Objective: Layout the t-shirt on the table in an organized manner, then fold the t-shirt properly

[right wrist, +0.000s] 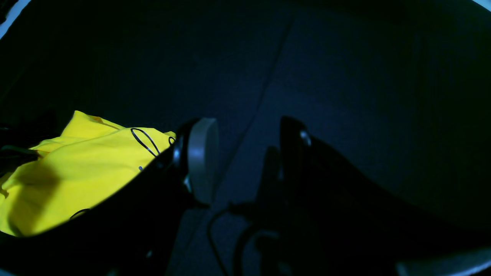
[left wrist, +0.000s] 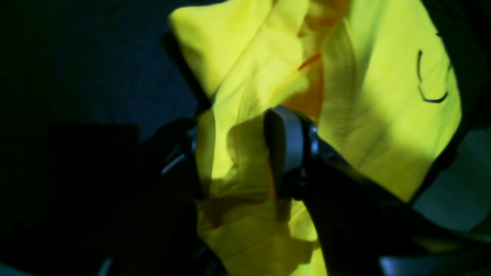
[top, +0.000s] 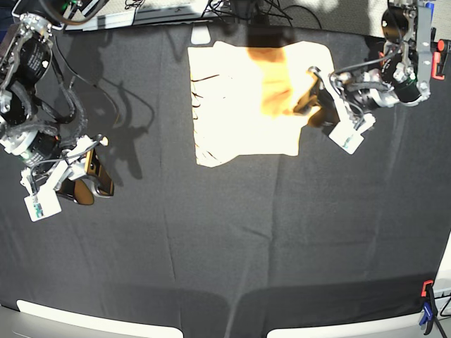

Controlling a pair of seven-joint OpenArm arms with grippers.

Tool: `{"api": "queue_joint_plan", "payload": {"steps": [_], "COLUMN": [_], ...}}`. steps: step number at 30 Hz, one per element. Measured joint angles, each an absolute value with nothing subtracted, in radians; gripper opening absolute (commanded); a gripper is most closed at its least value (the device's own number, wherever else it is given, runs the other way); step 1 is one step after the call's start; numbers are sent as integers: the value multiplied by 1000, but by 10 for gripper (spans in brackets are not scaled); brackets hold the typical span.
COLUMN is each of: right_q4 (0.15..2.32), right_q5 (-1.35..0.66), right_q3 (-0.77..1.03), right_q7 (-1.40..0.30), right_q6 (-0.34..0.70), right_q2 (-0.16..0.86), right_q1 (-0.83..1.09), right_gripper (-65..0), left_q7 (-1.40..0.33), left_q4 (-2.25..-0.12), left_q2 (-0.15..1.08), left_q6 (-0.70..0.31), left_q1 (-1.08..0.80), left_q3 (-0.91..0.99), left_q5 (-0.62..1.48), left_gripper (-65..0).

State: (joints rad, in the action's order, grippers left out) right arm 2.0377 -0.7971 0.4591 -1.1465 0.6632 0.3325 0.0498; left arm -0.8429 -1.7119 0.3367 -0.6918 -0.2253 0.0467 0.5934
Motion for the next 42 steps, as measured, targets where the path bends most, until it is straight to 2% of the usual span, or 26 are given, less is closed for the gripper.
{"api": "queue_joint_plan", "payload": {"steps": [3,4,6,7,11,13,16,25,29,34,37,38,42], "right_q4": [2038,2038,2038,2038,2038,2038,2038,2038,2038,2038,2038,2038,2038], "right_q5": [-797,-797,-797,-797,-797,-797,-797,-797,-798,-797,-798,-797,-797], "right_q3": [459,459,459,459,459,459,459,459,459,459,459,459,459], "right_q7": [-1147,-1147,-1147,-1147,-1147,-1147,-1147,-1147,-1147,-1147,-1147,-1147,-1147], "right_q6": [663,663,663,663,663,663,663,663,663,664,664,663,664], "right_q2": [333,332,332,332,332,332,333,333,332,333,332,332,333], "right_q1": [50,50,50,50,50,50,50,50,50,50,50,50,50], "right_gripper": [-392,-392,-392,-392,-392,-392,-392,-392,-392,-392,-392,-392,-392], "left_q7": [-834,-832,-830,-830,-817,-754,-675,-678,-654,-651,-685,-714,-919], "left_q4": [-1712,-1712,-1712,-1712,-1712,-1712,-1712,-1712,-1712,-1712,-1712,-1712,-1712], "left_q2": [346,347,347,347,347,346,346,345,347,344,351,358,406], "left_q6": [-692,-692,-692,-693,-691,-693,-621,-618,-490,-411,-398,-399,-474], "left_q1": [-223,-223,-224,-223,-224,-223,-201,-145,-139,-140,-141,-141,-141], "left_q3": [47,47,47,47,47,56,103,125,126,125,126,125,124], "left_q5": [585,586,585,586,601,635,648,494,353,219,299,385,741], "left_gripper": [-468,-509,-633,-650,-650,-650,-650,-650,-650,-650,-419,-392,-392]}}
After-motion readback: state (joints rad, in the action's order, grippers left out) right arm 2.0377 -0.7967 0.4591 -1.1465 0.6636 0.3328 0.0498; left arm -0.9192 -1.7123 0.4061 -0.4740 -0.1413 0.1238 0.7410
